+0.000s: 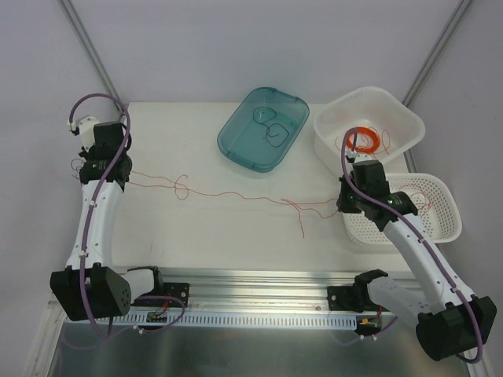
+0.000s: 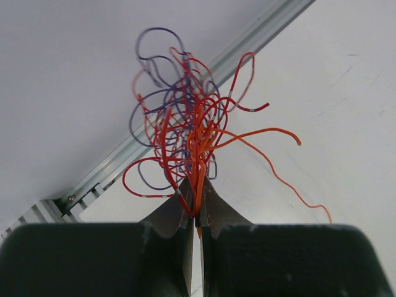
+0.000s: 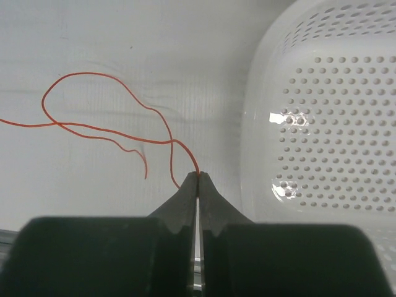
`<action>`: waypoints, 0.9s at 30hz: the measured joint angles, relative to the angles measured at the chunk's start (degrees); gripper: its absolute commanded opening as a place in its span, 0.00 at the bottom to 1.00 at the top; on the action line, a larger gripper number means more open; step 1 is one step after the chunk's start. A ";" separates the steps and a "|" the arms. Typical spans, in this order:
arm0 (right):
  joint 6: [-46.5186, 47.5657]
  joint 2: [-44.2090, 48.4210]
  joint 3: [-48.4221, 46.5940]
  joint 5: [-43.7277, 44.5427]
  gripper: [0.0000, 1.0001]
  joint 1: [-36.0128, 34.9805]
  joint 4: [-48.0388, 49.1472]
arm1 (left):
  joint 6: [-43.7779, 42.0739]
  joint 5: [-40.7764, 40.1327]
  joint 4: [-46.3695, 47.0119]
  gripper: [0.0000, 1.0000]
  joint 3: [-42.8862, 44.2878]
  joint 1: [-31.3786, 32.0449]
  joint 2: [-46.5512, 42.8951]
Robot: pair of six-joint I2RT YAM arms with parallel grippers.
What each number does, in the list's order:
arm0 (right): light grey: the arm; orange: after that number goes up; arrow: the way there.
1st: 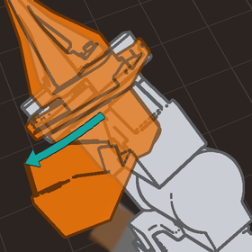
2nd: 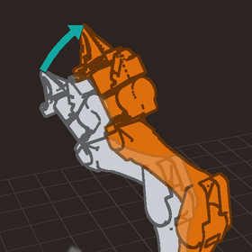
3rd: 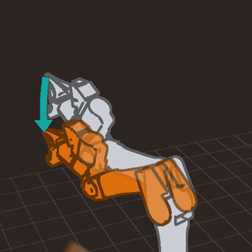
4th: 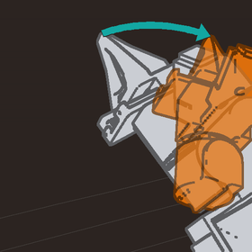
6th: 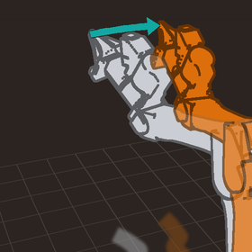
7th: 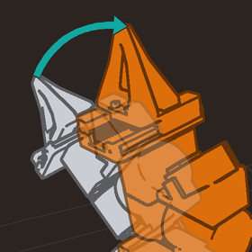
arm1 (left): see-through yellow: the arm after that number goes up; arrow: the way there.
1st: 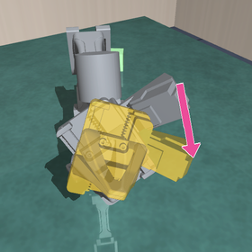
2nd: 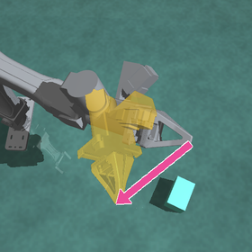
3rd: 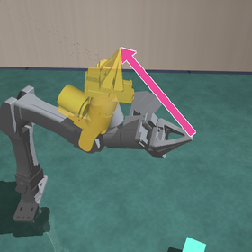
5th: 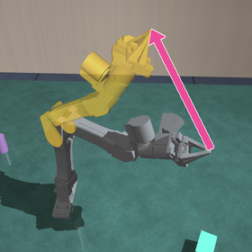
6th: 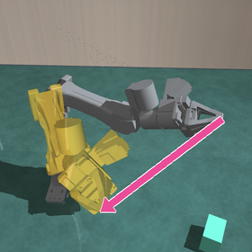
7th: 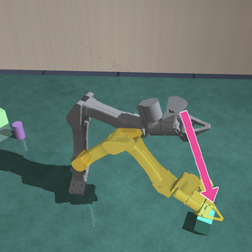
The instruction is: Untangle the cables
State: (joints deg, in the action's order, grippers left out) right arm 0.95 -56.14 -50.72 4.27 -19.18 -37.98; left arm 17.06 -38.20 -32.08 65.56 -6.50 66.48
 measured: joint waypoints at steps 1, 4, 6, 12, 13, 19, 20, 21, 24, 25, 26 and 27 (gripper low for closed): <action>0.15 0.28 0.00 -0.07 0.01 0.59 -0.07 | -0.26 -0.02 -0.04 0.00 0.70 -0.81 0.70; 0.63 1.03 0.00 -0.52 0.01 2.69 -0.11 | -0.61 0.22 -0.39 0.00 3.17 -3.45 2.80; 0.96 1.38 0.00 -0.87 0.01 4.04 -0.13 | -0.76 0.35 -0.96 0.00 5.73 -4.85 4.35; 2.12 1.95 0.76 -1.97 0.01 6.38 -0.24 | -1.42 0.68 -1.64 0.00 18.78 -5.57 9.46; 2.21 1.97 1.07 -2.01 0.01 6.82 -0.44 | -1.49 0.68 -1.66 0.00 20.87 -5.57 10.08; 2.19 2.86 1.88 -3.67 0.01 9.01 -0.44 | -1.46 2.80 -1.27 0.00 26.99 -5.60 11.15; 2.14 3.08 1.88 -4.35 0.01 9.09 -0.39 | -1.40 3.82 -1.29 0.00 26.95 -5.60 11.04; 2.12 3.19 1.88 -4.81 0.01 9.14 -0.39 | -1.36 4.55 -1.27 0.00 26.71 -5.60 10.99; 2.14 3.17 1.88 -5.60 0.01 9.14 -0.39 | -1.33 6.14 -1.38 0.00 25.14 -5.60 10.95; 2.14 3.08 1.88 -6.40 0.01 9.14 -0.33 | -1.22 8.07 -1.31 0.00 24.20 -5.60 10.84; 2.14 2.97 1.88 -7.17 0.01 9.14 -0.20 | -1.16 9.35 -1.33 0.00 23.34 -5.60 10.62; 2.10 2.75 1.88 -8.35 0.01 9.16 0.13 | -0.85 11.61 -1.31 0.00 21.94 -5.60 10.14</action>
State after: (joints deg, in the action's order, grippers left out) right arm 3.05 -53.39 -48.84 -4.08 -10.02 -37.85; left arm 16.21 -26.59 -33.39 87.50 -12.10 76.62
